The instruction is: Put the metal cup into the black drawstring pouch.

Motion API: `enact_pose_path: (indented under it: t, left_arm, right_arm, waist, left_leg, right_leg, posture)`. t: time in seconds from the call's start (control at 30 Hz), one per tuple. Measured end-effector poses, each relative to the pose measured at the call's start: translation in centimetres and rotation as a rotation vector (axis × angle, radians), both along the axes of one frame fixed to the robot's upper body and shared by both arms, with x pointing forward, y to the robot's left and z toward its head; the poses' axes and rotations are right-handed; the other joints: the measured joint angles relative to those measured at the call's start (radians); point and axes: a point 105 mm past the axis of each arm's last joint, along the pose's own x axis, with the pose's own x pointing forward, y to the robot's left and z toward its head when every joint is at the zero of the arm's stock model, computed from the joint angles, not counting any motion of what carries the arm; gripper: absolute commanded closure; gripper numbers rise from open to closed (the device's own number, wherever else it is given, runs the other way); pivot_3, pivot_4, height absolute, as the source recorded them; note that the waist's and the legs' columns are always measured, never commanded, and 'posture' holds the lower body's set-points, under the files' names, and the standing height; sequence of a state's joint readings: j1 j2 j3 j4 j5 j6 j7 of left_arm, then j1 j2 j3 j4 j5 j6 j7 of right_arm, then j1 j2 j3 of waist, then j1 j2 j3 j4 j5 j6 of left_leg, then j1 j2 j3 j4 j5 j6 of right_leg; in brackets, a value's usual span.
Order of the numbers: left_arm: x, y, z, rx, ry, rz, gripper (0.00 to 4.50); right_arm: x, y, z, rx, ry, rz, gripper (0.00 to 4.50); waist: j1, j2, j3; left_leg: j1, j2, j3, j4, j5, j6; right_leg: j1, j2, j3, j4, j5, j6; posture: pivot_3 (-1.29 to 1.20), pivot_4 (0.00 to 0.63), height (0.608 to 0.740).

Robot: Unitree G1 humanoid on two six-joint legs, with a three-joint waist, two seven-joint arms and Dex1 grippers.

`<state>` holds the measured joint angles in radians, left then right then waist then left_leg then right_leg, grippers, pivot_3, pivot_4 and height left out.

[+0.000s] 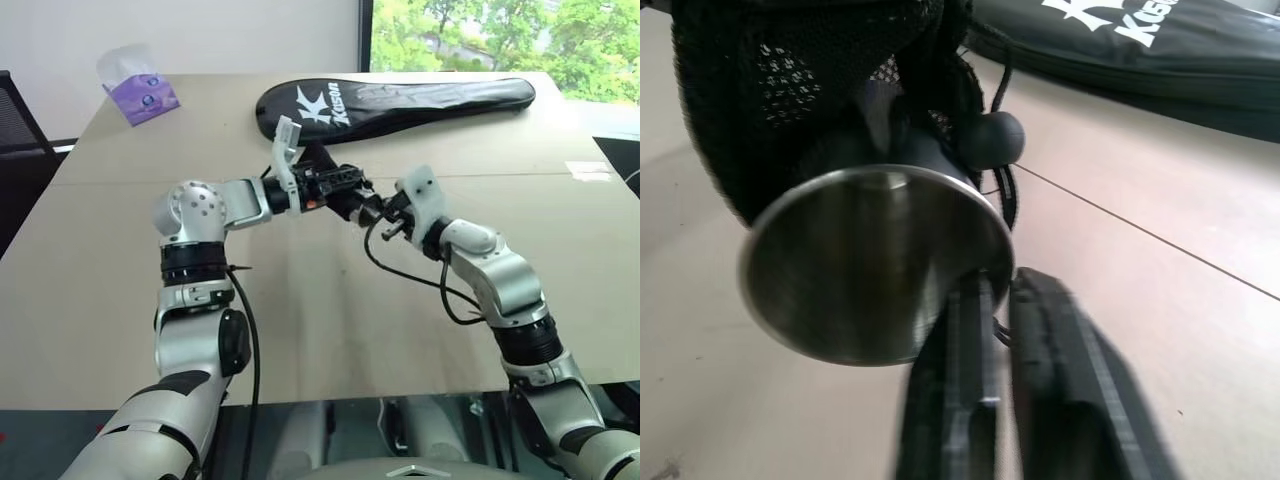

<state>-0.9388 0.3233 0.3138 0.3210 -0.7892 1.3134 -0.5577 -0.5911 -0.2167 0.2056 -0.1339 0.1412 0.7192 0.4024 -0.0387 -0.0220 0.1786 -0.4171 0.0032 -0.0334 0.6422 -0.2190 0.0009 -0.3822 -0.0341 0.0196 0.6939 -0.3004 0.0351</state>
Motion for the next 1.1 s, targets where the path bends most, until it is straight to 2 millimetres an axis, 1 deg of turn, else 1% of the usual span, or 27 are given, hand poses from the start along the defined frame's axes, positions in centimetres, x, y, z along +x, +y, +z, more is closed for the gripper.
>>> enact_pose_path:
  t: [0.23,0.43,0.6,0.77,0.97,1.1]
  left_arm:
    - [-0.1,0.2,0.0,0.004,0.000,0.000,4.50]
    - [-0.1,0.2,0.0,0.003,0.001,-0.003,4.50]
    - [-0.5,0.3,-0.9,0.017,0.018,-0.011,4.50]
    - [-1.7,-0.2,-0.9,0.036,0.004,-0.061,4.50]
    - [-3.9,-1.7,-1.1,0.040,-0.012,-0.148,4.50]
    - [-4.6,-1.8,-1.0,-0.001,-0.002,-0.159,4.50]
  right_arm:
    - [-0.1,0.7,-0.1,0.029,0.005,0.027,4.47]
    - [-0.1,0.6,0.1,0.050,0.009,0.030,4.47]
    - [-0.1,1.0,0.7,0.144,0.034,0.027,4.47]
    - [0.0,1.5,0.8,0.239,0.085,0.002,4.47]
    - [0.4,2.2,0.1,0.367,0.178,-0.038,4.47]
    - [0.5,2.9,-0.3,0.478,0.243,-0.034,4.47]
  waist:
    - [0.000,0.000,0.000]
    - [0.001,0.000,0.000]
    - [-0.001,0.000,0.000]
    - [0.001,0.000,0.000]
    - [-0.001,0.000,0.000]
    - [-0.001,0.000,0.000]
  left_leg:
    - [0.000,0.000,0.000,0.000,0.000,0.000]
    - [0.000,0.000,0.000,0.000,0.000,0.000]
    - [0.000,0.000,0.000,0.000,0.000,0.000]
    - [0.000,0.000,0.000,0.000,0.000,0.000]
    - [0.000,0.000,0.000,0.000,0.000,0.000]
    - [0.000,0.001,0.000,0.000,0.000,0.000]
  right_leg:
    - [0.000,0.000,0.000,0.000,0.000,0.000]
    - [0.000,0.000,0.000,0.000,0.000,0.000]
    - [0.000,-0.001,0.000,0.000,0.000,0.000]
    - [0.000,-0.001,0.000,0.000,0.000,0.000]
    - [0.000,-0.001,0.002,0.000,0.000,0.000]
    - [0.000,-0.001,0.002,0.000,0.000,0.000]
  posture:
    - [0.00,0.150,0.740]
    - [0.00,0.150,0.740]
    - [0.00,0.150,0.740]
    - [0.00,0.150,0.740]
    - [0.00,0.150,0.740]
    - [0.00,0.150,0.740]
